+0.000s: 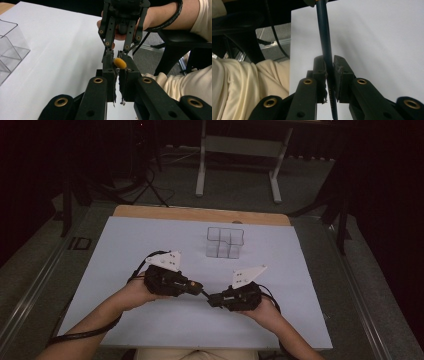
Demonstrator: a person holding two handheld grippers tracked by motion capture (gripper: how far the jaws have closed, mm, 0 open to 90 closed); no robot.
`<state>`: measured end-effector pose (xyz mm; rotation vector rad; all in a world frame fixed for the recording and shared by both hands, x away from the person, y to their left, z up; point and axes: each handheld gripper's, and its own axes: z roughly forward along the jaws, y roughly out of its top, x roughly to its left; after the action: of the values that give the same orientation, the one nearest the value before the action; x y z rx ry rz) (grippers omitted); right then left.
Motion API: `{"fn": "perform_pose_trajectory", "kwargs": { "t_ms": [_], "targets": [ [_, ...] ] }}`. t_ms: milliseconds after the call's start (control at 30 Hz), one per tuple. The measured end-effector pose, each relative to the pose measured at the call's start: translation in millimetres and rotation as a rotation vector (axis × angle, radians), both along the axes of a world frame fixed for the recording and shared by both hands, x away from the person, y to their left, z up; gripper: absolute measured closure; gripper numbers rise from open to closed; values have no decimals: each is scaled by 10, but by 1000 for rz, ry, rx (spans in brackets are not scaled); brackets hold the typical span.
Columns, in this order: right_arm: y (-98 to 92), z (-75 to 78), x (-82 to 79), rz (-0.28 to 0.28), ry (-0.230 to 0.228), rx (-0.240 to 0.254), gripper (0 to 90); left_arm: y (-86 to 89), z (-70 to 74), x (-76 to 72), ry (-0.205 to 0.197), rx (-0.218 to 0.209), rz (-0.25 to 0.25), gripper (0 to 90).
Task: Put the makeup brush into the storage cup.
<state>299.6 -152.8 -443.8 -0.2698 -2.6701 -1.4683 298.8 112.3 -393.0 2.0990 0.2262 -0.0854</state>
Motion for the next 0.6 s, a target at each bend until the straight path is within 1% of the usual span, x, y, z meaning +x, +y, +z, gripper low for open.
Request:
{"fn": "perform_pose_trajectory", "kwargs": {
  "t_ms": [100, 133, 167, 200, 233, 267, 300, 333, 367, 433, 467, 500, 533, 567, 600],
  "targets": [
    [2, -1, -7, 12, 2, -9, 825, -7, -5, 10, 5, 4, -10, 849],
    [6, -1, -11, 18, -7, -16, 829, -11, -10, 17, 15, 1, -12, 849],
    [6, -1, -11, 18, -7, -16, 829, -11, -10, 17, 15, 1, -12, 848],
    [23, 8, -40, 32, -31, -32, 844, -9, -15, 35, 28, -5, -16, 844],
    [21, 14, -43, 32, -35, -26, 847, 6, -10, 46, 42, -29, -4, 842],
    [21, 14, -43, 32, -35, -26, 847, 6, -10, 46, 42, -29, -4, 838],
    [3, 36, -47, 20, -44, 0, 848, 31, -6, 53, 53, -70, 16, 835],
    [-8, 49, -48, 14, -55, 14, 849, 31, -6, 53, 53, -70, 16, 829],
    [-22, 62, -48, 9, -57, 29, 849, 59, -2, 48, 46, -108, 39, 822],
    [-49, 83, -42, -4, -62, 56, 849, 77, -16, 34, 40, -151, 65, 801],
    [-49, 83, -42, -4, -62, 56, 849, 77, -16, 34, 40, -151, 65, 780],
    [-76, 103, -39, -10, -63, 81, 849, 87, -49, 23, 45, -192, 81, 780],
    [-86, 112, -39, -15, -68, 87, 849, 87, -49, 23, 45, -192, 81, 780],
    [-91, 117, -41, -15, -69, 92, 849, 91, -87, 8, 44, -233, 89, 779],
    [-96, 118, -44, -18, -69, 97, 849, 91, -87, 8, 44, -233, 89, 778]
  ]
}}
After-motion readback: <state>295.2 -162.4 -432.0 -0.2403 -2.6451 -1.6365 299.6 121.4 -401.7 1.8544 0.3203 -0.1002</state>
